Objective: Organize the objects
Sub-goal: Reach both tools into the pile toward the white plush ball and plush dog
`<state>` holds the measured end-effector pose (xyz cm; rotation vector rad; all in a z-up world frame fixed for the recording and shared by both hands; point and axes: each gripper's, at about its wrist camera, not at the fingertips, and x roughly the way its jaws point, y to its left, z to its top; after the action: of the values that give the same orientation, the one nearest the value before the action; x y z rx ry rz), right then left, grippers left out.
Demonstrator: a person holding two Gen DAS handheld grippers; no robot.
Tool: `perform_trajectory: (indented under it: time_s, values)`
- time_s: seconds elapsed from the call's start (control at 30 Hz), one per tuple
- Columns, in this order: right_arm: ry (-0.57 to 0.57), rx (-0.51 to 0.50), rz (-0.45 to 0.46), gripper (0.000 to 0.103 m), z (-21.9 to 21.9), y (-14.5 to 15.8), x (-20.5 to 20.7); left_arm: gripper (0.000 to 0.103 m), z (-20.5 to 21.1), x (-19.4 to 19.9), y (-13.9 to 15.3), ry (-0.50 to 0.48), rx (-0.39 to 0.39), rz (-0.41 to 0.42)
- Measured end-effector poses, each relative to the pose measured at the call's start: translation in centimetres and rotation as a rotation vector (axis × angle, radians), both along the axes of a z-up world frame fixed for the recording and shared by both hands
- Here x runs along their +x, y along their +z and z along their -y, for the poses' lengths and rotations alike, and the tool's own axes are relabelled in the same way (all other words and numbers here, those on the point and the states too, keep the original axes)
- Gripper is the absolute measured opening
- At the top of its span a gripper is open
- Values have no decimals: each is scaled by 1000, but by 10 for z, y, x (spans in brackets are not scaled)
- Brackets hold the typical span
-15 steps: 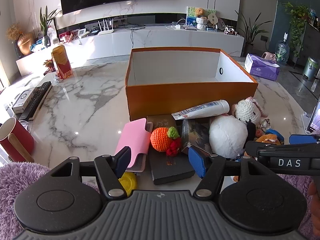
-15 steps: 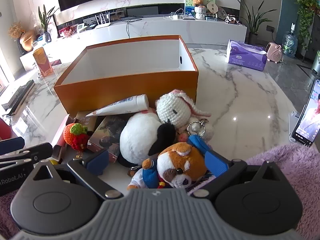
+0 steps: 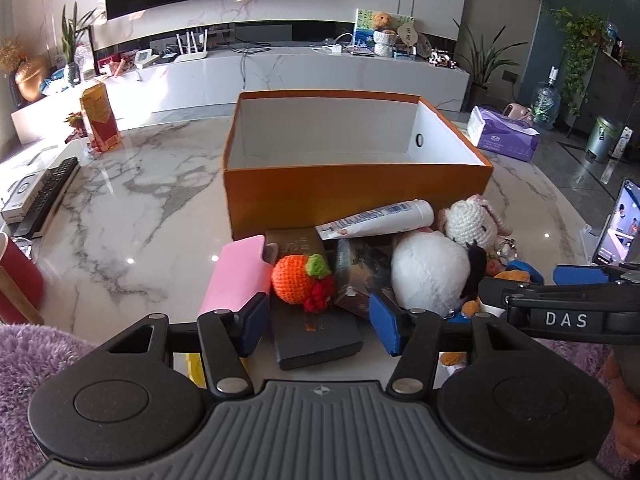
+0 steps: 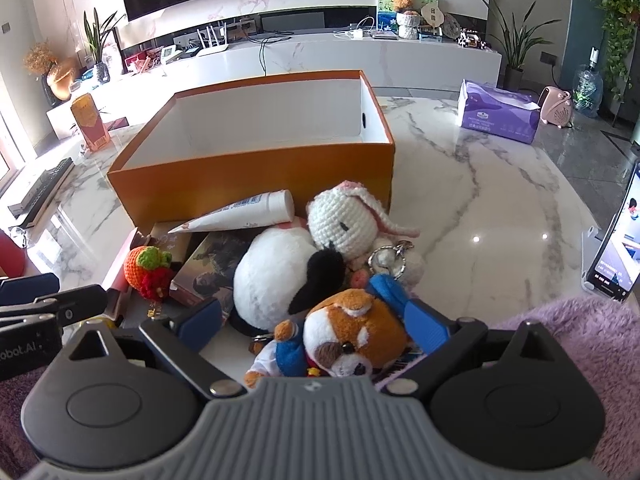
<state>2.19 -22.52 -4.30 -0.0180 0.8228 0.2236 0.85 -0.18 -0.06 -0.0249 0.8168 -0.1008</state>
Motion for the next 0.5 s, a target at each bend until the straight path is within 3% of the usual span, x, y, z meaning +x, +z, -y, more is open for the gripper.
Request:
perform_trajectory:
  time_s: [0.2,0.43,0.5]
  values:
    - [-31,2,-30,66,26,0,21,56,27,21,-3,-107,-56,-34]
    - [-10,5,-95,65,47,-7,59,57,57,58,-17,-164,-90,-112]
    - [0,15,-133,65,51,-14,71,63,62,70,-20,-167,-96,-140]
